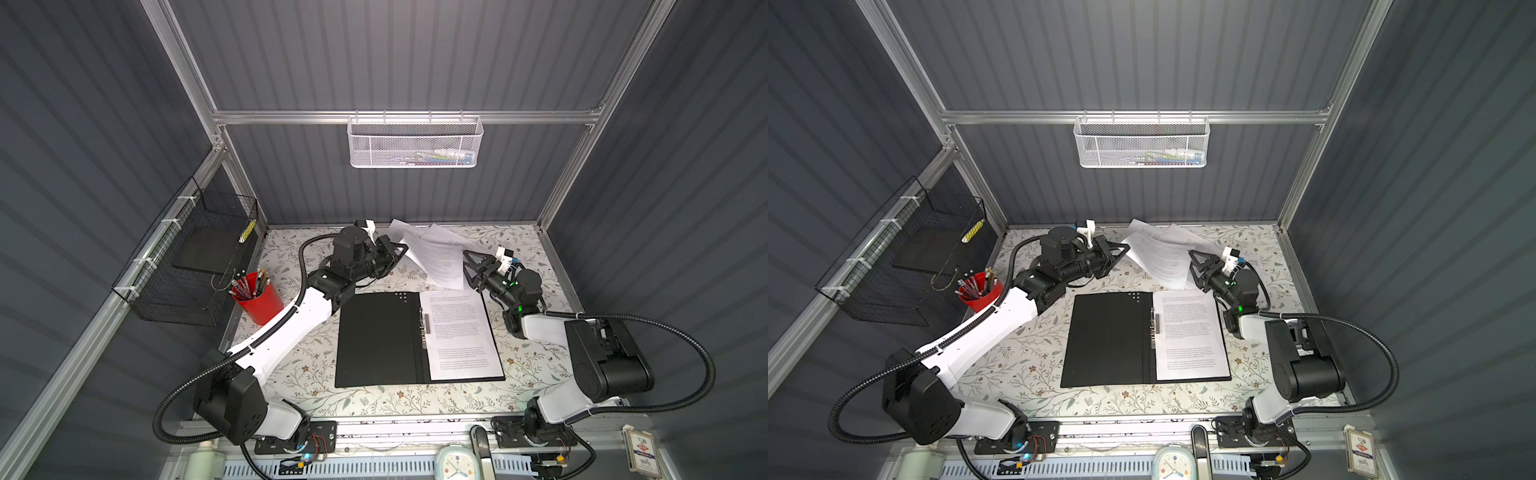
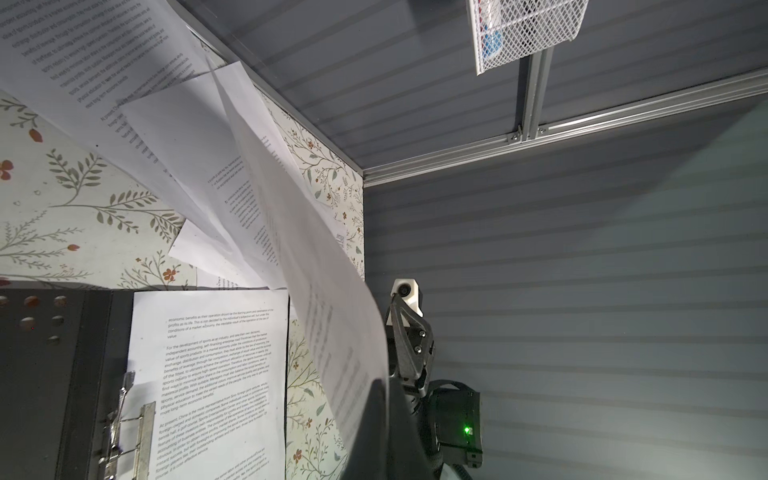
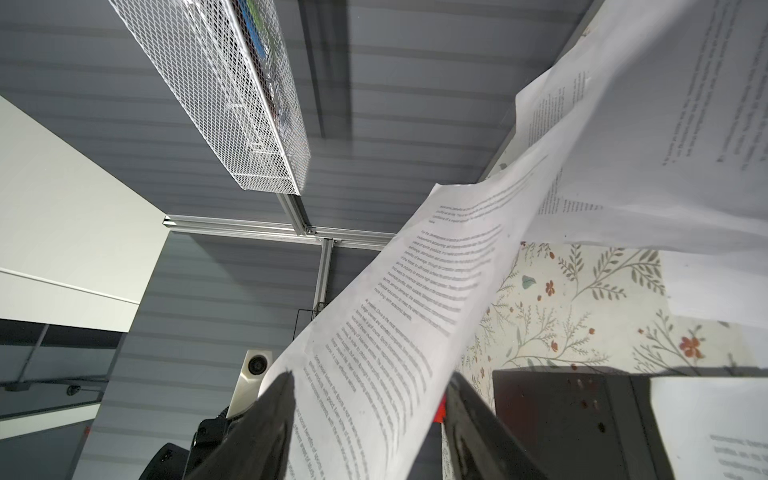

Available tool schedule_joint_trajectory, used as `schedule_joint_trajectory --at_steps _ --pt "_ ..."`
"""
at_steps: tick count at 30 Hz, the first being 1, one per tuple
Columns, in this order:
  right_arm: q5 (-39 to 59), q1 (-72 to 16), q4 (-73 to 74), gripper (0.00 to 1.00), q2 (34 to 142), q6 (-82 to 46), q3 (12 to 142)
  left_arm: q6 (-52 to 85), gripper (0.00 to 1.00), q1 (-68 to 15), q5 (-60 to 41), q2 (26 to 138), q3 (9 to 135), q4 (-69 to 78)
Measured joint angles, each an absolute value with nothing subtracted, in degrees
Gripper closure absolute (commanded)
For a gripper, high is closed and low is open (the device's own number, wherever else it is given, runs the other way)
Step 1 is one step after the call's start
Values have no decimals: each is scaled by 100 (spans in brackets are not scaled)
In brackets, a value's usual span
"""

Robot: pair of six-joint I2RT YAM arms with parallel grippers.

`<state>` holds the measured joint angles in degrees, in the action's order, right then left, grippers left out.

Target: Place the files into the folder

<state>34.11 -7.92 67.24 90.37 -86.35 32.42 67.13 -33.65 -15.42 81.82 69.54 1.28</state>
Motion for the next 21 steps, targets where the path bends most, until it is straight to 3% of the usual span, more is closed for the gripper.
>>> schedule_joint_trajectory --at_steps 21 --pt "3474 -1133 7131 51 9531 -8779 2893 6689 100 -3317 -2034 8381 6571 1308"
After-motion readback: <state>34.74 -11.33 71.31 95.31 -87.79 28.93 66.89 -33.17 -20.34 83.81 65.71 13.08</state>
